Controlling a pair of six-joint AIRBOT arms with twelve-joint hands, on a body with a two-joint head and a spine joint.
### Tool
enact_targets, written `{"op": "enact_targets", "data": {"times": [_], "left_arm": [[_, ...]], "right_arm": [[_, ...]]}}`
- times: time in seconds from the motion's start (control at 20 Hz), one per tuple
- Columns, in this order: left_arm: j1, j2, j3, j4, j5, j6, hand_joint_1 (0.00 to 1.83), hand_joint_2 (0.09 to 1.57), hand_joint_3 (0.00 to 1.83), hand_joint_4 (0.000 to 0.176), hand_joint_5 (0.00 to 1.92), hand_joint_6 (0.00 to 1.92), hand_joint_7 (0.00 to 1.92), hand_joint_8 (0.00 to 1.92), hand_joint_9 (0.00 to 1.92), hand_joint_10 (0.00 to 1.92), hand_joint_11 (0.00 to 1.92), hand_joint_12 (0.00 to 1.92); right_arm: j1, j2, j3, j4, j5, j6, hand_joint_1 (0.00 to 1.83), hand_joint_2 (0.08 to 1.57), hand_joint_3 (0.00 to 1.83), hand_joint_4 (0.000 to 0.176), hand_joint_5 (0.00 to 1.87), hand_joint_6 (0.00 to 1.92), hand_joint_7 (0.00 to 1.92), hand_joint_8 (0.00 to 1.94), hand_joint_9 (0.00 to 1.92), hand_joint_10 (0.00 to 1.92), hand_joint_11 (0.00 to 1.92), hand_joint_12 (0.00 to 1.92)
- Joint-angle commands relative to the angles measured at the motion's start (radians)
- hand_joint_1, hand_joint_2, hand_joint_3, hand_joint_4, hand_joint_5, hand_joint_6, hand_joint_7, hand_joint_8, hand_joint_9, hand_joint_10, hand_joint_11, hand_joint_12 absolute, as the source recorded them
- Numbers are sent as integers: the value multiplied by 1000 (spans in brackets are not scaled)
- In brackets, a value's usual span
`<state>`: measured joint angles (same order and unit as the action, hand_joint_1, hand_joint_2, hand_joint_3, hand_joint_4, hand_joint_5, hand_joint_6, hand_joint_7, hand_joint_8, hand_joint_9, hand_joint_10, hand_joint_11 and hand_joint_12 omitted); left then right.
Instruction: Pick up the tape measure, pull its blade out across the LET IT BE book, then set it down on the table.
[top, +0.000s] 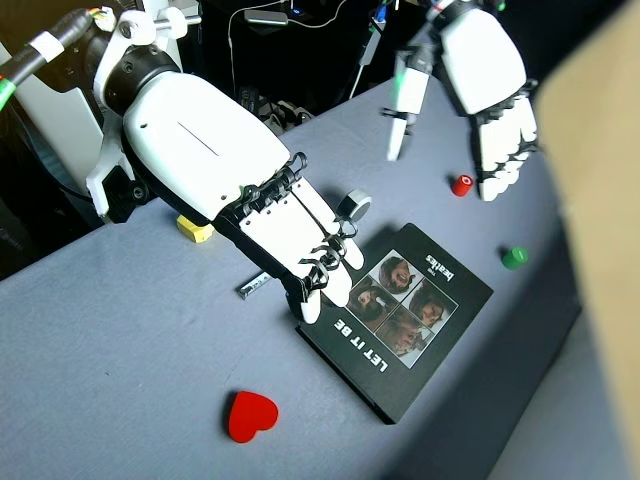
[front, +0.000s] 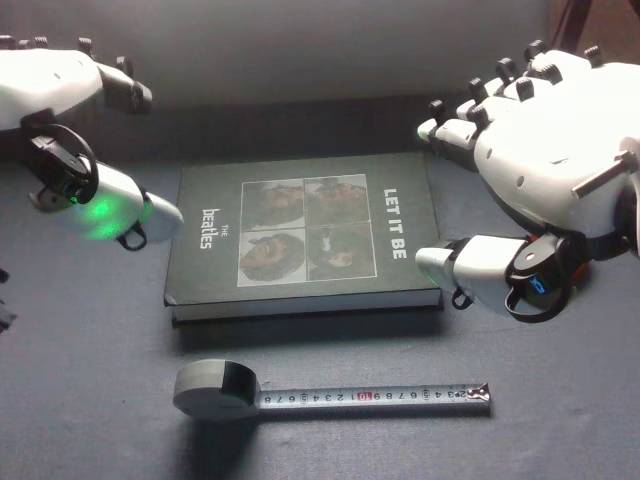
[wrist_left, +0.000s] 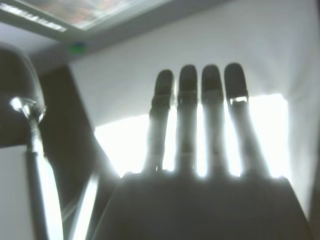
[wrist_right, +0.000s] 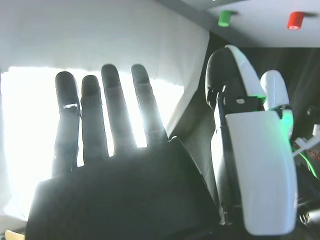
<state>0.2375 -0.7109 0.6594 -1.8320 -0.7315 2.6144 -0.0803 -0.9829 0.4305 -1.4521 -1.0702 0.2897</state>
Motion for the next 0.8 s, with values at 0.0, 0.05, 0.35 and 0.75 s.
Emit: {"op": "enact_targets", "data": {"times": [0.0, 0.05, 0.35, 0.75], "left_arm": [[15, 9, 5, 103, 56, -87, 826, 918, 6, 0, 301, 0, 319, 0, 271, 0, 48, 727], [69, 19, 16, 217, 103, -280, 869, 938, 11, 0, 290, 0, 293, 0, 256, 0, 44, 726], [308, 70, 45, 1039, 350, -1277, 966, 957, 7, 0, 319, 7, 307, 7, 252, 1, 57, 723], [545, 152, 11, 1768, 162, -2030, 1073, 985, 7, 0, 338, 7, 321, 4, 274, 5, 83, 716]], "right_arm": [[2, 3, -5, -91, -11, -1, 202, 1207, 4, 67, 229, 6, 243, 3, 179, 4, 0, 770], [2, 3, -5, -91, -11, -1, 211, 1213, 3, 62, 251, 8, 254, 4, 181, 3, 0, 733], [-1, 3, -5, -91, -13, -2, 223, 1214, 1, 54, 275, 8, 261, 2, 208, 6, 0, 811], [-4, 3, -6, -91, -16, -5, 222, 1234, 1, 54, 282, 0, 256, 3, 216, 3, 0, 833]]}}
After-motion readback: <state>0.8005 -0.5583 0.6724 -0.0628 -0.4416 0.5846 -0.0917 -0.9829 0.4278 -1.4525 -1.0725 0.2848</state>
